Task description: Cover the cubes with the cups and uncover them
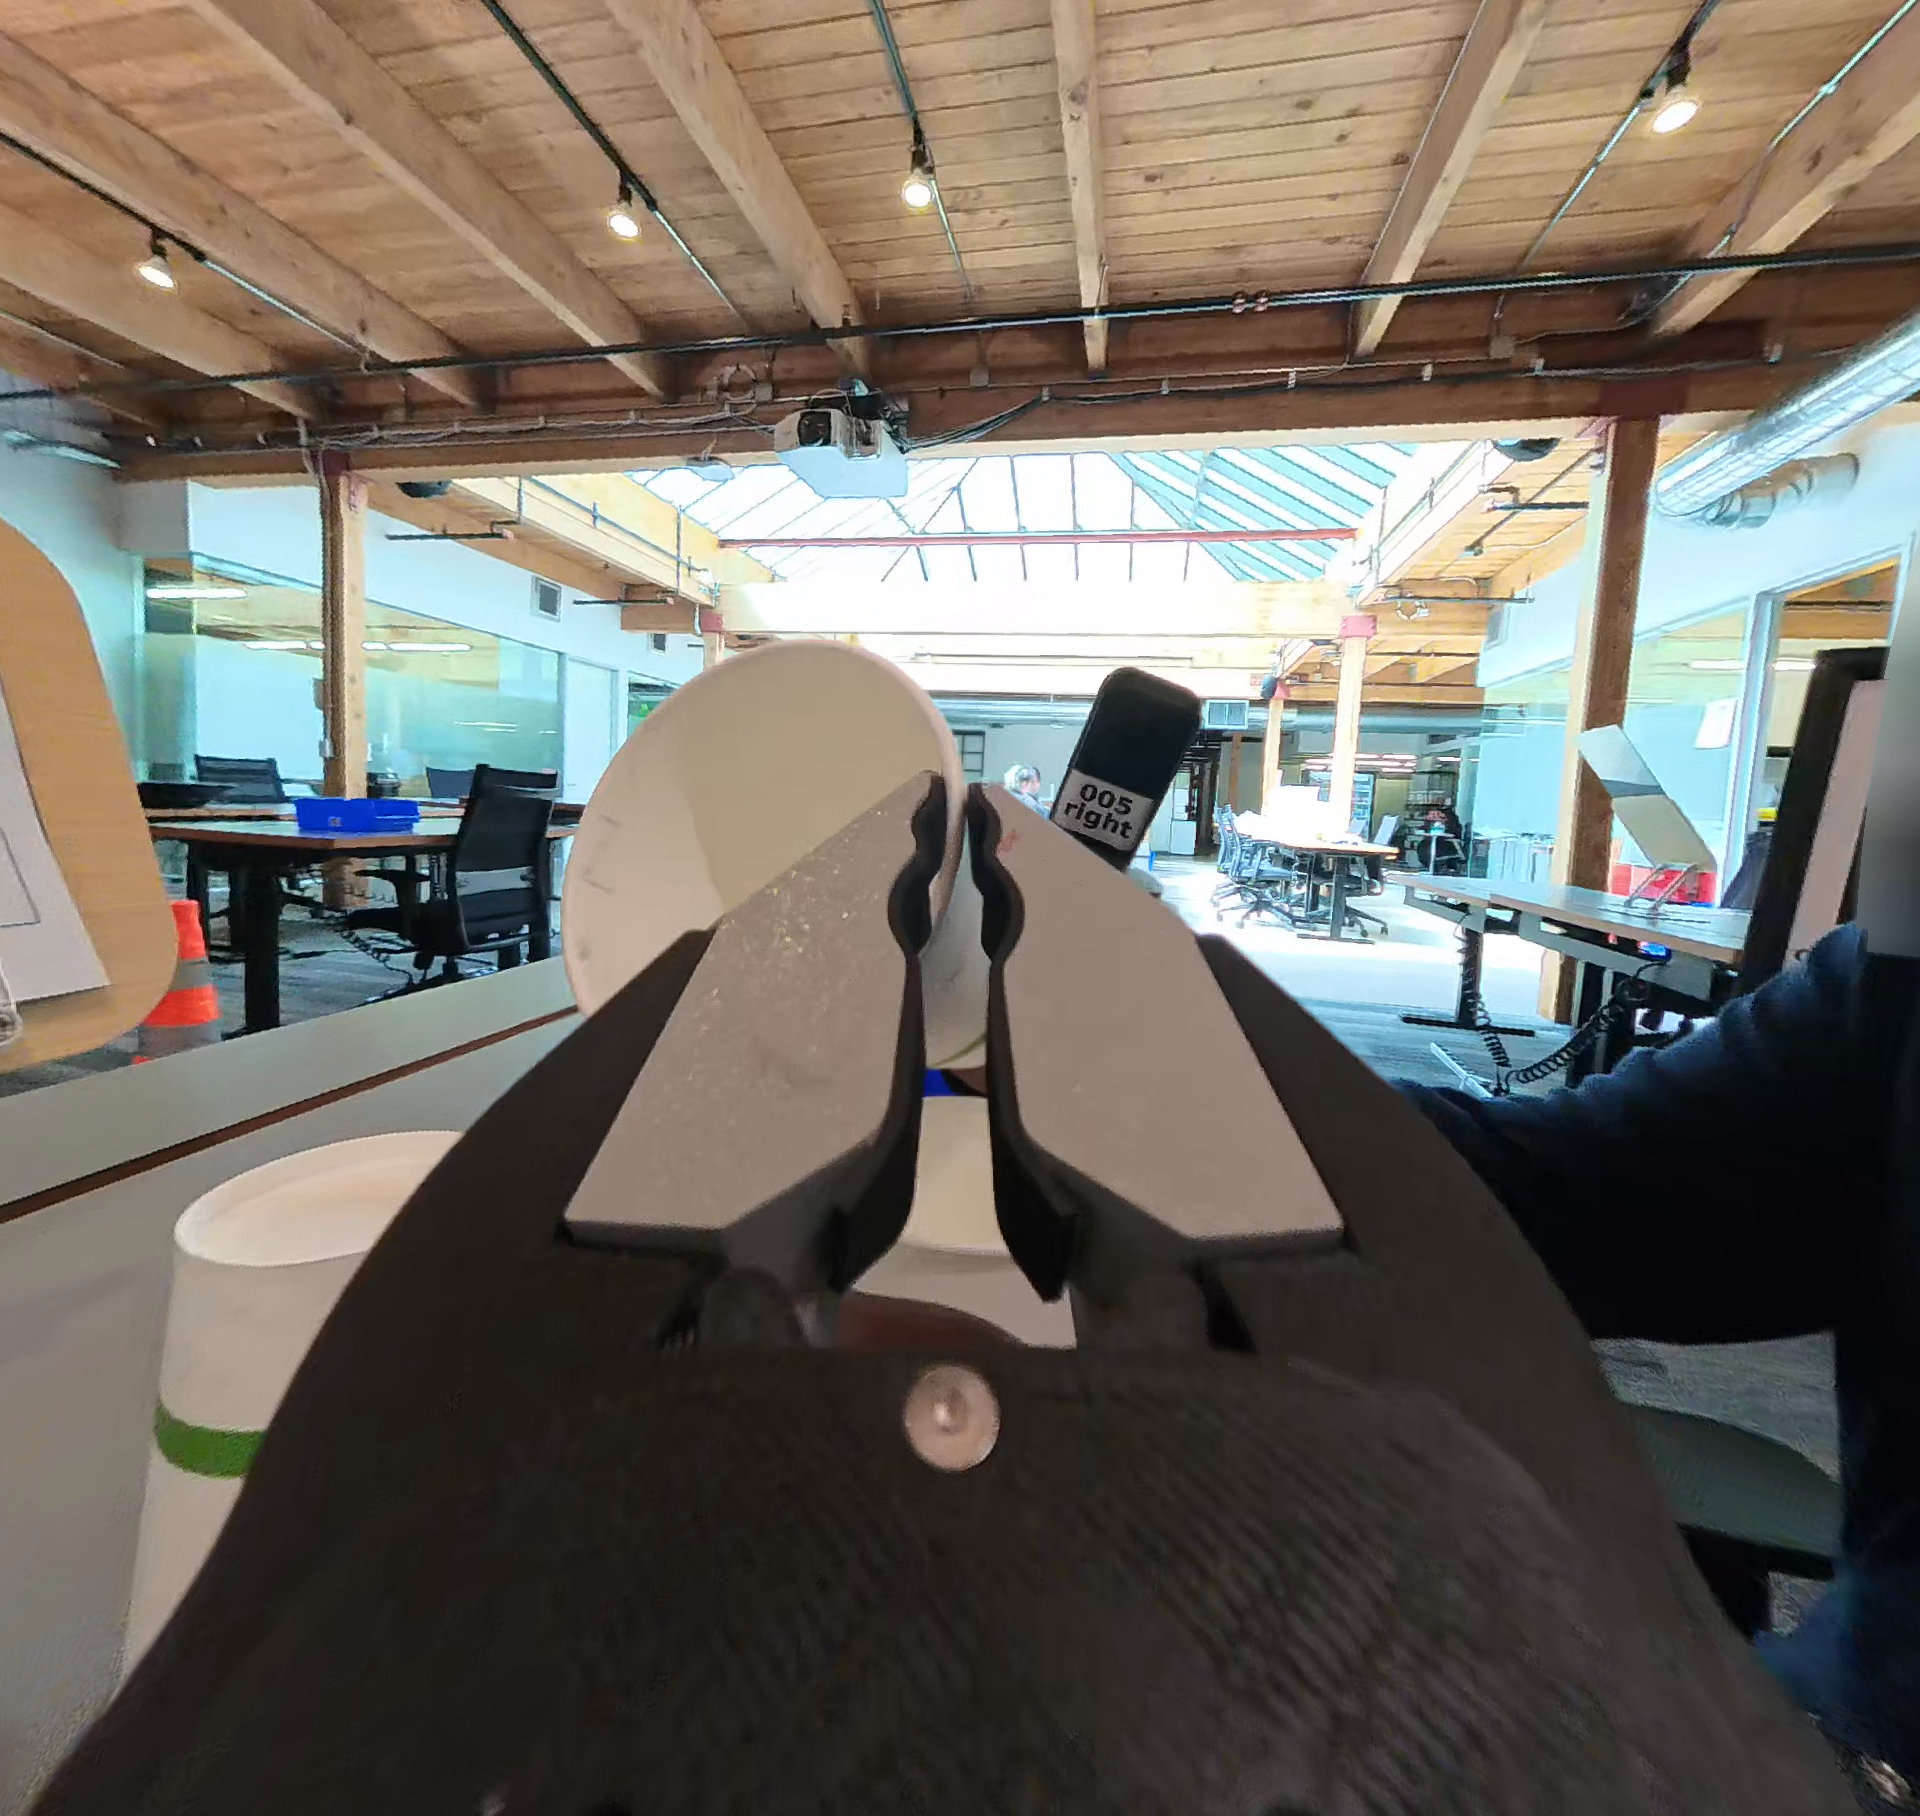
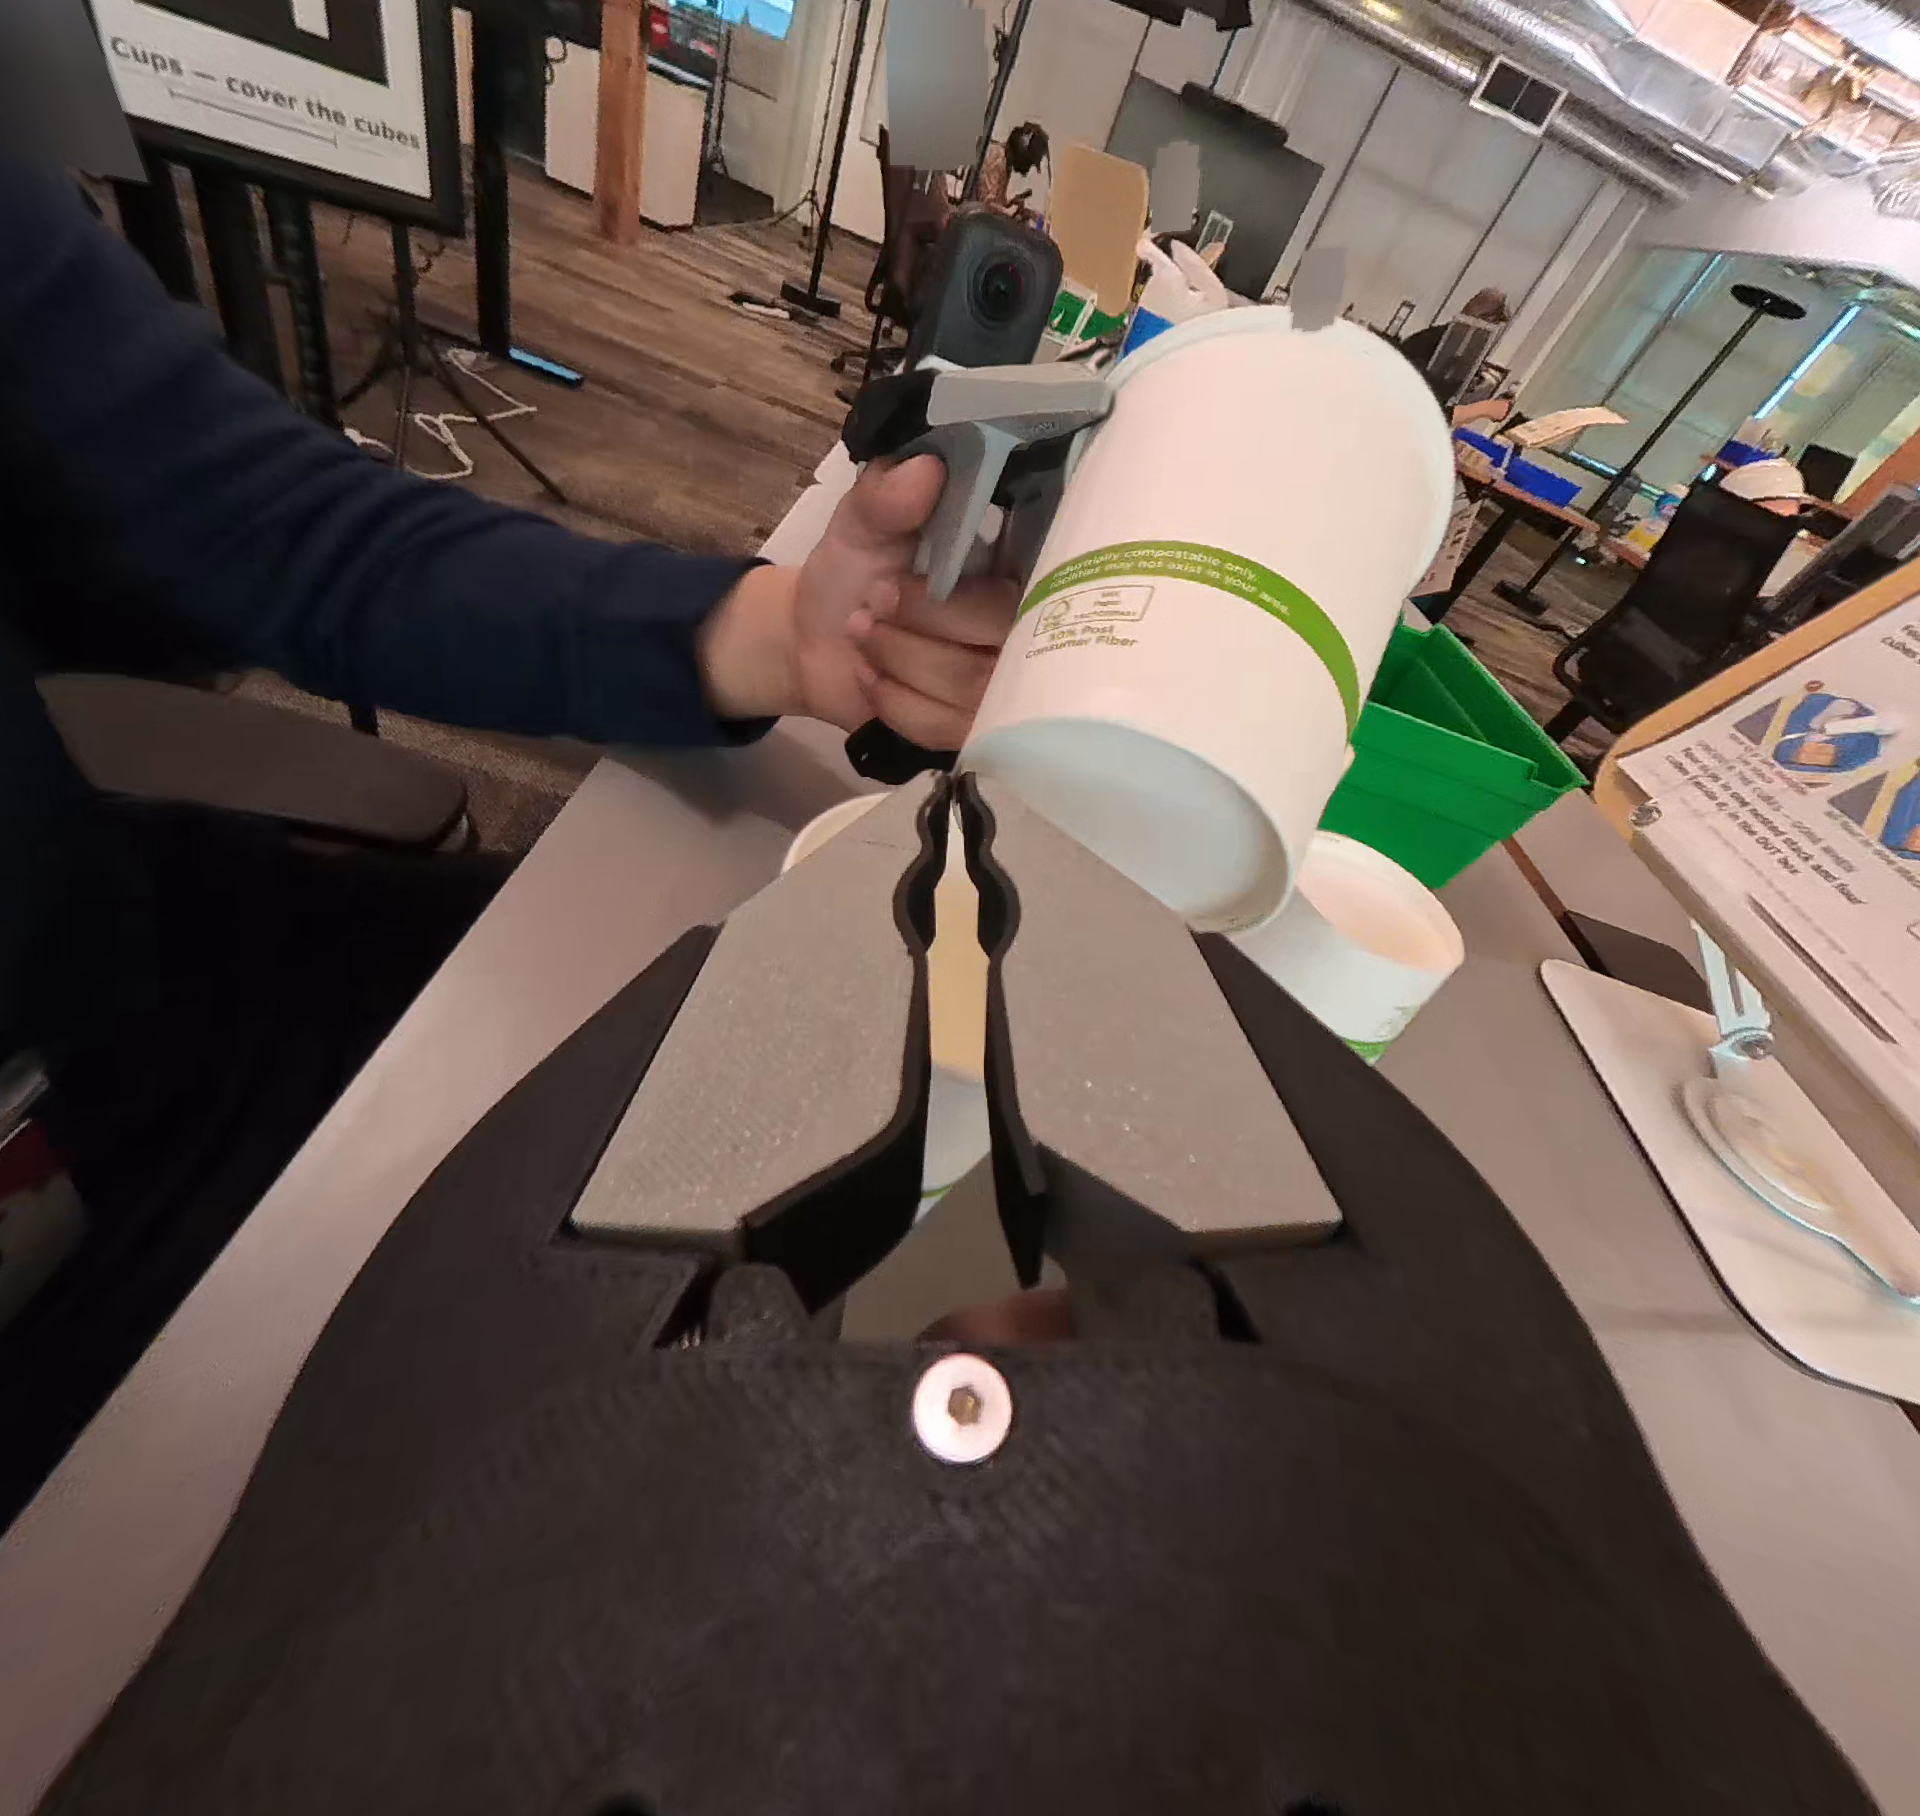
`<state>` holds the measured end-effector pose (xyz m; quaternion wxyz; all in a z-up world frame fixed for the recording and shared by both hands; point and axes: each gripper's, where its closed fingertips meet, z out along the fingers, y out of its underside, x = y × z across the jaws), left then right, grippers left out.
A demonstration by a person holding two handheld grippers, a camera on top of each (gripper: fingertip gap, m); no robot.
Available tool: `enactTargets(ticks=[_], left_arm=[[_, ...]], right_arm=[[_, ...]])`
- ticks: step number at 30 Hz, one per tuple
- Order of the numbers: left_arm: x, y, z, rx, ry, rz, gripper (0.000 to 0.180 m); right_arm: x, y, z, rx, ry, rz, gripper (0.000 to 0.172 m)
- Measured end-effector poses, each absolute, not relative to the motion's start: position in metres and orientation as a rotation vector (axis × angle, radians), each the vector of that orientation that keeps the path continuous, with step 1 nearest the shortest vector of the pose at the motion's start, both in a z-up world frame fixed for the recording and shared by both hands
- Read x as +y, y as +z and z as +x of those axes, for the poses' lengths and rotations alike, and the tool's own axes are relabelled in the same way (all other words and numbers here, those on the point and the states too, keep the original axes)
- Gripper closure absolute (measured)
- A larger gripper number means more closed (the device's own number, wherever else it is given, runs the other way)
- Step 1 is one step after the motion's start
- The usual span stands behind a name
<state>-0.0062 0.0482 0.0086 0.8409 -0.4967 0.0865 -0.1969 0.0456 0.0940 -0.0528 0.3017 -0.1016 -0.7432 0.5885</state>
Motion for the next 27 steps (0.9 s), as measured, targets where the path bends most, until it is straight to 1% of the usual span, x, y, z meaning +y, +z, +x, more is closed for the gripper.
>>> enactTargets(ticks=[3,6,8,11,13,18,27], left_arm=[[0.037,0.017,0.001,0.225,-0.436,-0.984,0.179],[0.026,0.023,0.007,0.267,-0.471,-0.934,0.180],[0.027,0.022,0.008,0.275,-0.470,-0.946,0.179],[0.036,0.014,0.013,0.297,-0.409,-1.007,0.179],[0.043,0.008,0.018,0.325,-0.370,-1.051,0.179],[0.050,0.001,0.024,0.345,-0.332,-1.092,0.179],[0.054,0.001,0.031,0.372,-0.256,-1.102,0.178]], right_arm=[[0.097,-0.040,0.051,-1.913,1.595,-0.244,0.172],[0.115,-0.006,0.068,-1.749,1.772,-0.225,0.172],[0.130,0.014,0.078,-1.626,1.912,-0.236,0.172],[0.143,0.027,0.076,-1.514,1.966,-0.284,0.172],[0.139,0.023,0.072,-1.547,1.936,-0.298,0.172],[0.117,-0.020,0.052,-1.786,1.689,-0.332,0.172],[0.111,-0.025,0.056,-1.833,1.671,-0.304,0.172]])
